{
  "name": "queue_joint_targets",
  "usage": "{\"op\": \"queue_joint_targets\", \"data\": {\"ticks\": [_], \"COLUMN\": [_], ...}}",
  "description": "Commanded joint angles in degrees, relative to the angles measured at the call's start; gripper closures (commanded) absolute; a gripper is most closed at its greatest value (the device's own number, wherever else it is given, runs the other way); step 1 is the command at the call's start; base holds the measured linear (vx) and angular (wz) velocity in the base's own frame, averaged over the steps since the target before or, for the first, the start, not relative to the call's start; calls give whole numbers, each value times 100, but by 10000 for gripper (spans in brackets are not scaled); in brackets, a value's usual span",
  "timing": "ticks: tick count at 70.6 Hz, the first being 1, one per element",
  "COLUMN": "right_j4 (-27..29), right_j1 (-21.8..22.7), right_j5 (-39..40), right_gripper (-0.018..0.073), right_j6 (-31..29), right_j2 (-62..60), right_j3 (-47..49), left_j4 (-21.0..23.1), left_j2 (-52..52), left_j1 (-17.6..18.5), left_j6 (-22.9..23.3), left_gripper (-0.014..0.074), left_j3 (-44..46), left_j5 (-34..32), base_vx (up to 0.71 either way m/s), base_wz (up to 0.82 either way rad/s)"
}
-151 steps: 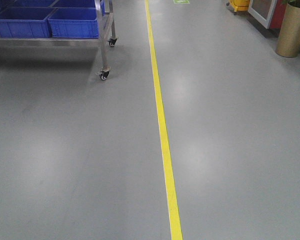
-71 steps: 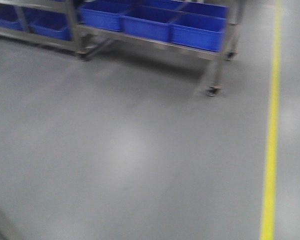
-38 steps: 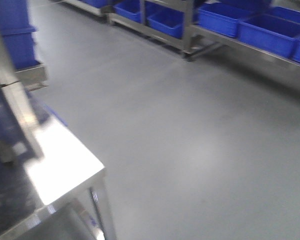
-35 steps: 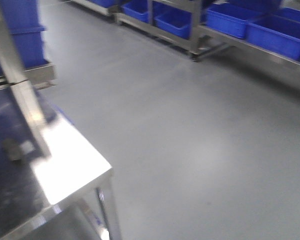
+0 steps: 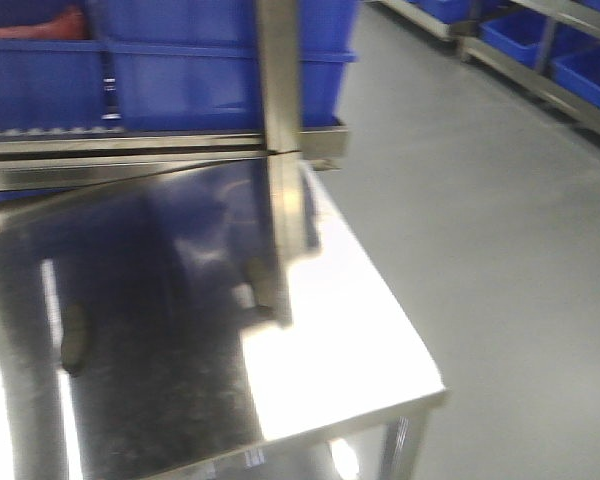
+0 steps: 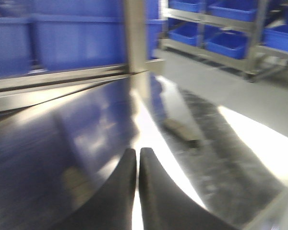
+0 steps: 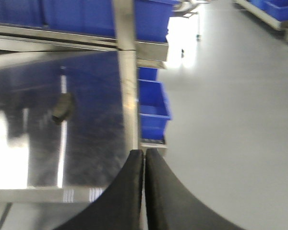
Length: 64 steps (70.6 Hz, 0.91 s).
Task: Move and align brake pads A on conveyor
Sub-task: 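Position the base at the shiny steel table with two brake pads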
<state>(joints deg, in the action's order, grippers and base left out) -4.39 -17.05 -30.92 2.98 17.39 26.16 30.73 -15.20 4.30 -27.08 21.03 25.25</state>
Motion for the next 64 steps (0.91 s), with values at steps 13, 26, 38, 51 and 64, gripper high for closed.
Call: {"op": "queue_joint_targets", "data": {"ticks": [13, 26, 38, 51, 64], "right_j4": [-41, -41, -41, -41, -41], "right_j1": [17, 17, 17, 17, 17], "right_j5": [430, 430, 430, 430, 430], "right_gripper": [568, 568, 568, 568, 568], "right_j6": [0, 0, 0, 0, 0], "right_j2": [50, 50, 50, 50, 50], "right_j3": [158, 158, 158, 158, 158], "left_j4": [96, 96, 96, 96, 96], "left_j2": [-40, -40, -40, -40, -40], "left_j1": [41, 41, 41, 41, 41], "left_j6": [15, 15, 15, 15, 15], "left_gripper": [603, 603, 603, 603, 603], "left_j3": [148, 148, 148, 148, 148], "left_j5": [-347, -347, -347, -347, -347], "base_vx": [10, 8, 5, 6, 9], "base_wz": [72, 41, 17, 11, 9]}}
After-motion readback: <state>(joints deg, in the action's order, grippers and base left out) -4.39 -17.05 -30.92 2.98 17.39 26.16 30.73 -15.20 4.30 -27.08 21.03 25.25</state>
